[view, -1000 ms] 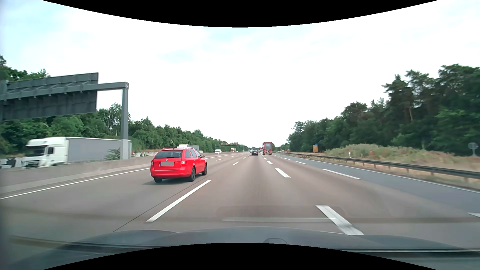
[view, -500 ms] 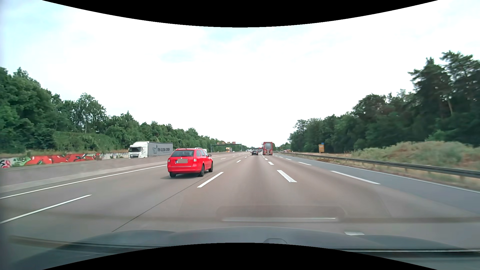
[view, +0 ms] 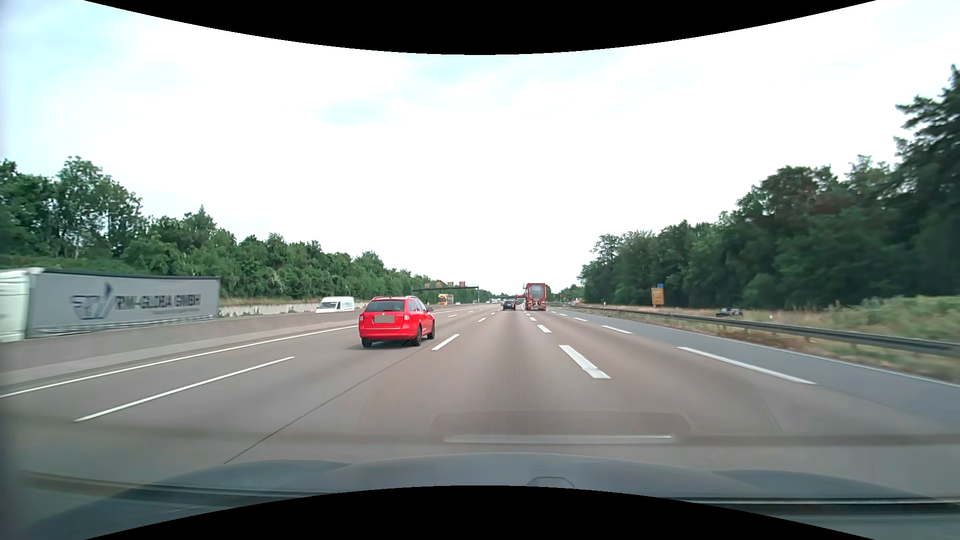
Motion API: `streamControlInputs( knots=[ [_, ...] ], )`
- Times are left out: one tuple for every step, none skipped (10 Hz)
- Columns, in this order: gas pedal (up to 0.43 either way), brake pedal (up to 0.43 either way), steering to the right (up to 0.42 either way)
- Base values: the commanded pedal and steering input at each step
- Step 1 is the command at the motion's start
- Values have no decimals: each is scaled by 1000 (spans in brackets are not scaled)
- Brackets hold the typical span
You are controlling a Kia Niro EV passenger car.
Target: Follow the waypoints while adhering to traffic rules and regulations
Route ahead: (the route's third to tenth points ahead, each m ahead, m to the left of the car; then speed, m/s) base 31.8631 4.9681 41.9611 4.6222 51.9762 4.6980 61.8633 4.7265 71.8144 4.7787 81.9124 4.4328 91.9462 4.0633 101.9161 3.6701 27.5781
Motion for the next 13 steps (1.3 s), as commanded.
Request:
streamControlInputs(
  knots=[
    [157, 0, -3],
    [157, 0, -3],
    [157, 0, -3],
    [157, 0, -3],
    [157, 0, -3],
    [157, 0, -3],
    [157, 0, -3],
    [157, 0, -3],
    [157, 0, -3],
    [157, 0, -3],
    [157, 0, -3],
    [157, 0, -3],
    [157, 0, -3]
  ],
)
